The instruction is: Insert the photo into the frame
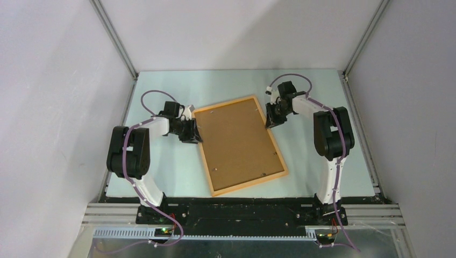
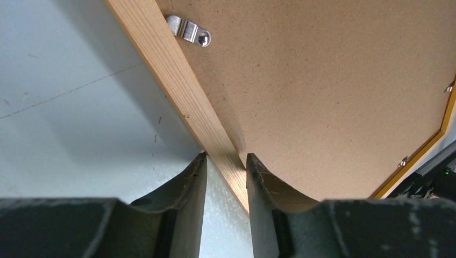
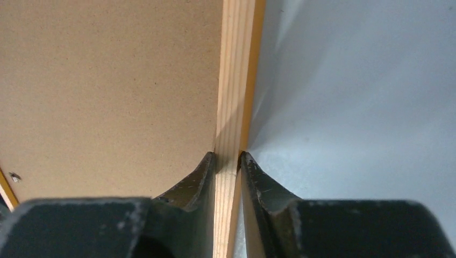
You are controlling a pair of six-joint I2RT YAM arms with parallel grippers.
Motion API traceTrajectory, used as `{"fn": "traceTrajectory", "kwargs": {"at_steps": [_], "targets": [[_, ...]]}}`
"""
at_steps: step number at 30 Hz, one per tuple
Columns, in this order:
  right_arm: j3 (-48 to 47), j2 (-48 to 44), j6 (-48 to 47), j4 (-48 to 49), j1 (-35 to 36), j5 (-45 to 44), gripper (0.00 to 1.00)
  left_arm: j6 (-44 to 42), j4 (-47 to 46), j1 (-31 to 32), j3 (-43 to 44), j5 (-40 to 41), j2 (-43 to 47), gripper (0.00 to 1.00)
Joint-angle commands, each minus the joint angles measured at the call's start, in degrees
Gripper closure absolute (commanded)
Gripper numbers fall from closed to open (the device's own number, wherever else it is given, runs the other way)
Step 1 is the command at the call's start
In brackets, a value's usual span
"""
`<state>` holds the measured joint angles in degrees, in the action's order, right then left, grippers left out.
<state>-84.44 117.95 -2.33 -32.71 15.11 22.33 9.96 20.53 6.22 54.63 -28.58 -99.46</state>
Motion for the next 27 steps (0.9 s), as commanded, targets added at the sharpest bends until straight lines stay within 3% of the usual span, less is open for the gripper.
{"fn": "traceTrajectory", "kwargs": {"at_steps": [1, 9, 22, 27], "targets": [[1.1, -1.9, 1.2, -0.9, -0.7, -0.1, 0.82, -2.0, 1.5, -0.2, 2.5, -1.0, -0.9, 0.64], [8.0, -6.6, 0.9, -2.3, -1.2, 2.1, 0.95, -3.3, 3.8, -0.4, 4.9, 0.8, -1.2, 0.57], [15.8, -11.3, 4.5, 0.4, -1.4, 4.1, 0.98, -4.0, 7.2, -0.3, 11.6, 3.7, -5.1, 0.34], [15.8, -11.0, 4.7, 0.7, -1.5, 4.4, 0.98, -3.1, 7.8, -0.1, 14.7, 4.6, -6.0, 0.32]]}}
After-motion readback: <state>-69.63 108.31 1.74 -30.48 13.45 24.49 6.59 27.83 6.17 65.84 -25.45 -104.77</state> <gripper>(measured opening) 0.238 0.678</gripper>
